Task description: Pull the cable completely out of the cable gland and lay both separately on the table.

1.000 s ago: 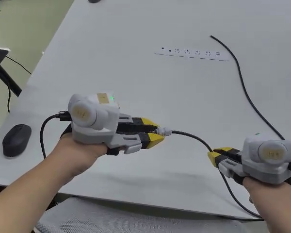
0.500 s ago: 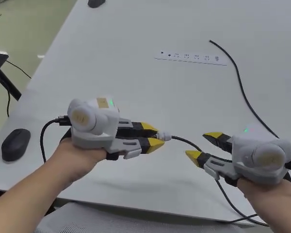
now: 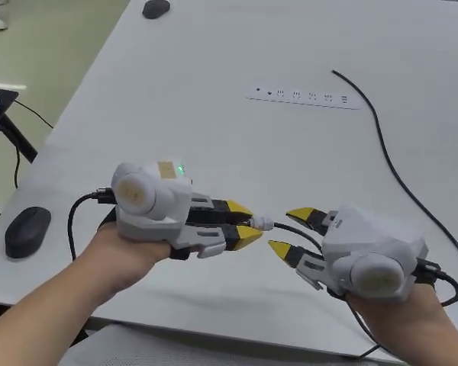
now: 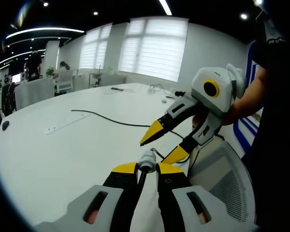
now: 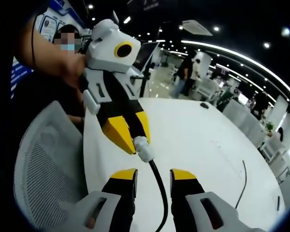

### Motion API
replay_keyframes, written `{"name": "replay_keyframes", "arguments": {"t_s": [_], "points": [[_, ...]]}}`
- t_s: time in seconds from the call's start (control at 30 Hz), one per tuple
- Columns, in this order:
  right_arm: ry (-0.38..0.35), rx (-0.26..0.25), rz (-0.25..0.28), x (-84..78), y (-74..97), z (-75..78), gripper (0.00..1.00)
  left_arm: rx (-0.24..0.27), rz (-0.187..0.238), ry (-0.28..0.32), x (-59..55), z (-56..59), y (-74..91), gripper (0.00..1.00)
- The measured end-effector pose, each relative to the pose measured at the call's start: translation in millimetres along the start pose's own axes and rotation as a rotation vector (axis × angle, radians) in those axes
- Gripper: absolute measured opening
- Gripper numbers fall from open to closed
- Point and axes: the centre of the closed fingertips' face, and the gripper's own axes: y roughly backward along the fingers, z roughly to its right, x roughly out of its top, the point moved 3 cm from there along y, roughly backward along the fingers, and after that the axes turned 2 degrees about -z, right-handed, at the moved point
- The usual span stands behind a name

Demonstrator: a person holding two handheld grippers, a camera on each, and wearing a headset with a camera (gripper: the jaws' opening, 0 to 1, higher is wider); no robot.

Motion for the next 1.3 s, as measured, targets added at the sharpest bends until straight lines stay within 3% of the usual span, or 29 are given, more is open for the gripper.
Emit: {"name": "replay_keyframes", "arguments": {"t_s": [0.37,0.7,0.97,1.23,1.3], "points": [[0.052,0.018,-0.013,-2.0,0.0,-3.4,0.02,-0.016,-0.018,-0.009,-3.3,5.7,-4.0,0.15],[0.044,0.015,-0.005,-3.5,1.1,-4.4,0.0,-0.013,-0.014,-0.011,-3.0,6.9,-3.8,0.15],[-0.115,-0.021,0.019,-8.4,4.4,7.4,0.01,0.005,0.008,-0.015,3.3,5.5,-2.1,0.15],[-0.233,-0.061,-0.006,-26.0,8.6,19.4,0.01,0.013,0.017,-0.016,5.9,3.2,-1.4,0.15],[-0.307,-0.07,0.011,-31.3,9.4,21.9,0.01,0.013,0.017,-0.018,6.0,3.2,-1.3,0.15]]}}
